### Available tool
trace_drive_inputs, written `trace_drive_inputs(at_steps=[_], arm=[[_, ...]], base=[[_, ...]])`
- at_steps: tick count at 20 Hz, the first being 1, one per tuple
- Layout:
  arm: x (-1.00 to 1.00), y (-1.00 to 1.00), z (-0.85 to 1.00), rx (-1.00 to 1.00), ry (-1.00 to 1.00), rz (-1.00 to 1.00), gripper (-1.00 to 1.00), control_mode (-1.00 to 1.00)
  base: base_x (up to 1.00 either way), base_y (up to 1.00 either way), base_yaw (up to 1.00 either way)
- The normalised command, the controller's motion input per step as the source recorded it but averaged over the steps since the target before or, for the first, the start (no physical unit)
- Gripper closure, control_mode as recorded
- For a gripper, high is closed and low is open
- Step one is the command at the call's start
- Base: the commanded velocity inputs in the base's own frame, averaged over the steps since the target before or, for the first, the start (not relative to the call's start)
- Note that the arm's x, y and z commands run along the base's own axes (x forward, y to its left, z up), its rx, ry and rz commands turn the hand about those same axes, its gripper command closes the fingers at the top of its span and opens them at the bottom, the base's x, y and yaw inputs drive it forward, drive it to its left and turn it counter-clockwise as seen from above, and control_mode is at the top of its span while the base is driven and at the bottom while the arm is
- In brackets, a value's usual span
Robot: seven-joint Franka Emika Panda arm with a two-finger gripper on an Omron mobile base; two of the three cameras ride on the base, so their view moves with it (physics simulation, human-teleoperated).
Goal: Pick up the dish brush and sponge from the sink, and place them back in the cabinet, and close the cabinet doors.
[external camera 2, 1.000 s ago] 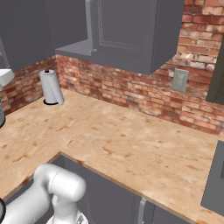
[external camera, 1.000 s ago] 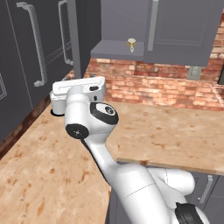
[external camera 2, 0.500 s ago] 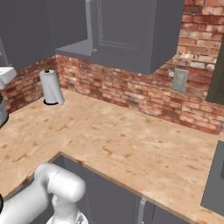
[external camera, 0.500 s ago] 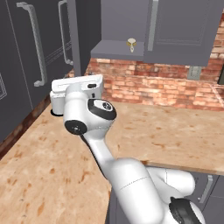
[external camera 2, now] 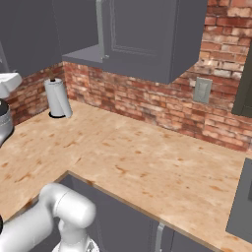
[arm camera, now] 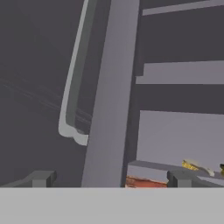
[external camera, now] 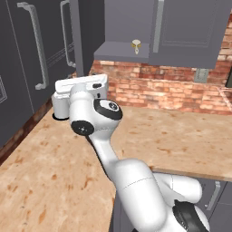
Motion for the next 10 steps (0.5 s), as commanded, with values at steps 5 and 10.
trace_drive_inputs(at_steps=[5,10], arm=[[0.17,0.00,0.00,0.00,0.00,0.00,-1.00,-1.00],[0.08,0.00,-0.03,0.00,0.00,0.00,-1.00,-1.00]], base=[[0.00,0.00,0.00],[0.00,0.00,0.00]])
